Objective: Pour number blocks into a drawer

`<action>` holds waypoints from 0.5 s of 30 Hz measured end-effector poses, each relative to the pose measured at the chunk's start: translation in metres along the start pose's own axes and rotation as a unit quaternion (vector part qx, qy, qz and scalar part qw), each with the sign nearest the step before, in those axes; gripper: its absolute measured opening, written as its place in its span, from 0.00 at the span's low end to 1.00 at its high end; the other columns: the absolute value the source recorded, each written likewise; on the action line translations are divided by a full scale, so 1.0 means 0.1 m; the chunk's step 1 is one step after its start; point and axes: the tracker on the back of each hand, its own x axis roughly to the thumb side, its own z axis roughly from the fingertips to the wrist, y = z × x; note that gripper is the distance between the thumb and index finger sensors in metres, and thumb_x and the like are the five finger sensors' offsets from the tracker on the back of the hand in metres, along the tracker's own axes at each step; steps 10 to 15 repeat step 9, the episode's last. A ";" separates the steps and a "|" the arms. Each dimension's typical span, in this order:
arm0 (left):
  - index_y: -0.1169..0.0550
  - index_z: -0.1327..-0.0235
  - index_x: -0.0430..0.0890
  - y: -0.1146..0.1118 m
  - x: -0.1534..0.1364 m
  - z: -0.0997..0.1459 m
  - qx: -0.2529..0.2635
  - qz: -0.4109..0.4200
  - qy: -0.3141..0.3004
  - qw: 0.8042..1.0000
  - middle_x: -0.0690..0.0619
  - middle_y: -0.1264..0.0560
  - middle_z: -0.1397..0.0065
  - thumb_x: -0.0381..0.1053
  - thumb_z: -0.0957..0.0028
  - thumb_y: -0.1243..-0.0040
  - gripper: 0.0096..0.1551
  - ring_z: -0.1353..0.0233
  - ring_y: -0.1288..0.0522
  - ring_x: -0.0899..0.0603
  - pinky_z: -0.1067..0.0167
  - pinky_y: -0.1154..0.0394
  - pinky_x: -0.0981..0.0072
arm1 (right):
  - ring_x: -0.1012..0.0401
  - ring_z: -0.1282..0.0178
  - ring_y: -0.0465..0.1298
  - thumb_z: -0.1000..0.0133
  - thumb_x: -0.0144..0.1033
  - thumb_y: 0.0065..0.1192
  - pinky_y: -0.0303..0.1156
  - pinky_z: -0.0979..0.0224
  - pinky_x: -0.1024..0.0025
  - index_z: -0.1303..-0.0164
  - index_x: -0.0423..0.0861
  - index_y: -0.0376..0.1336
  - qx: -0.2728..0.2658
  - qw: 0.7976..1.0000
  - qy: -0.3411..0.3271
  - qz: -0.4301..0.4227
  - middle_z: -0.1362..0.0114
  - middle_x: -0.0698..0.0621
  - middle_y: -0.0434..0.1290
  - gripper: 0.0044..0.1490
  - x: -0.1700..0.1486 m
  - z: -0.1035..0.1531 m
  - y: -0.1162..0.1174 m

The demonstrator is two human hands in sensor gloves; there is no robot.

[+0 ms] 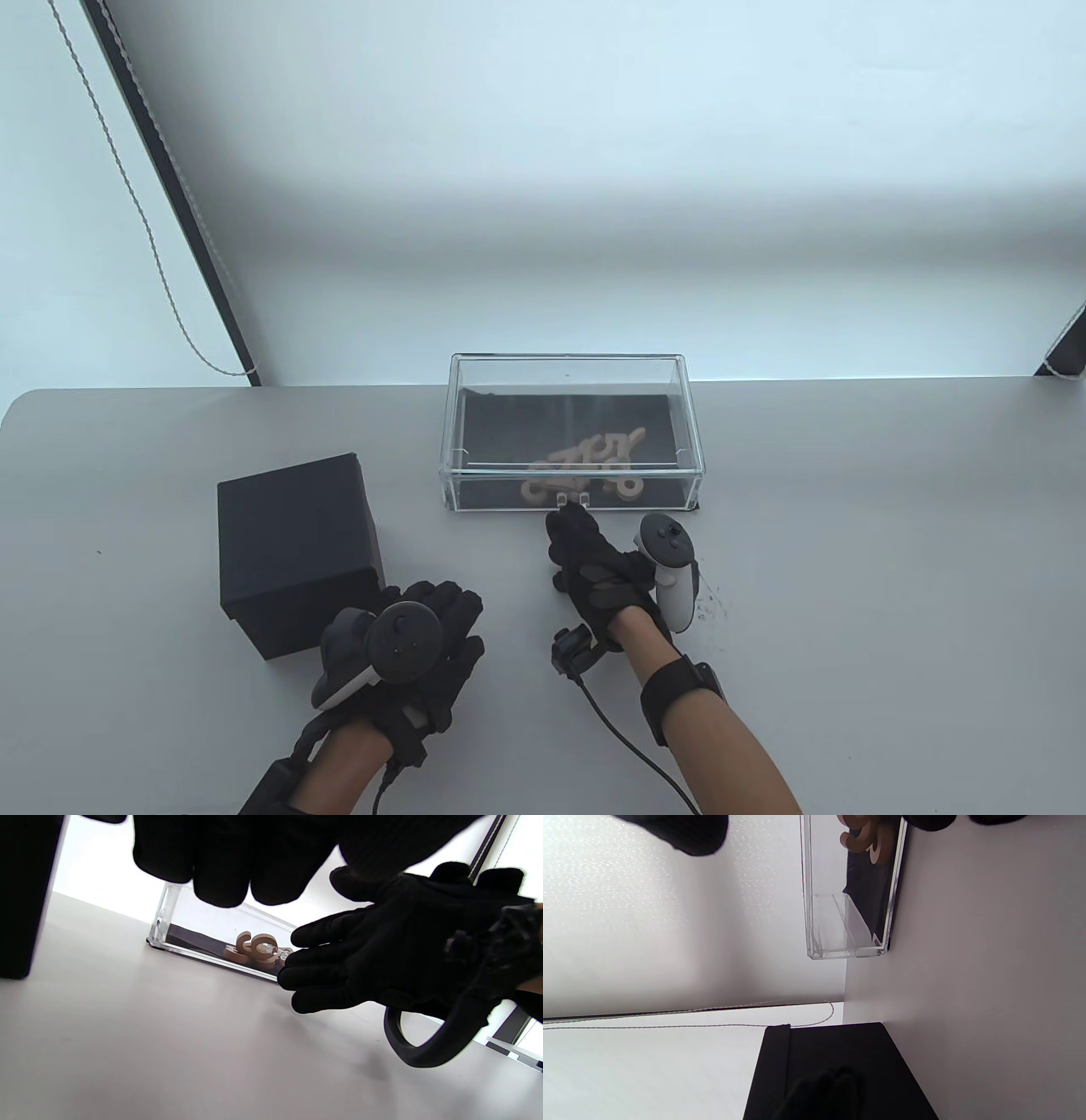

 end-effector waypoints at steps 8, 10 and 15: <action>0.31 0.27 0.49 0.00 -0.01 0.01 0.000 -0.001 0.004 1.000 0.41 0.33 0.18 0.66 0.49 0.51 0.39 0.20 0.40 0.30 0.26 0.52 0.28 | 0.31 0.23 0.48 0.44 0.64 0.51 0.52 0.29 0.27 0.24 0.37 0.35 0.009 0.999 -0.013 0.034 0.21 0.30 0.33 0.58 0.03 0.35 -0.09; 0.31 0.27 0.49 0.00 -0.02 0.01 0.000 -0.001 0.004 1.000 0.42 0.33 0.18 0.66 0.49 0.51 0.39 0.20 0.40 0.30 0.26 0.52 0.28 | 0.31 0.23 0.48 0.44 0.64 0.51 0.52 0.29 0.27 0.24 0.37 0.35 0.010 0.999 -0.016 0.040 0.21 0.30 0.33 0.57 0.03 0.41 -0.11; 0.31 0.27 0.49 0.00 -0.02 0.01 0.000 -0.001 0.004 1.000 0.42 0.33 0.18 0.66 0.49 0.51 0.39 0.20 0.40 0.30 0.26 0.52 0.28 | 0.31 0.23 0.48 0.44 0.64 0.51 0.52 0.29 0.27 0.24 0.37 0.35 0.010 0.999 -0.016 0.040 0.21 0.30 0.33 0.57 0.03 0.41 -0.11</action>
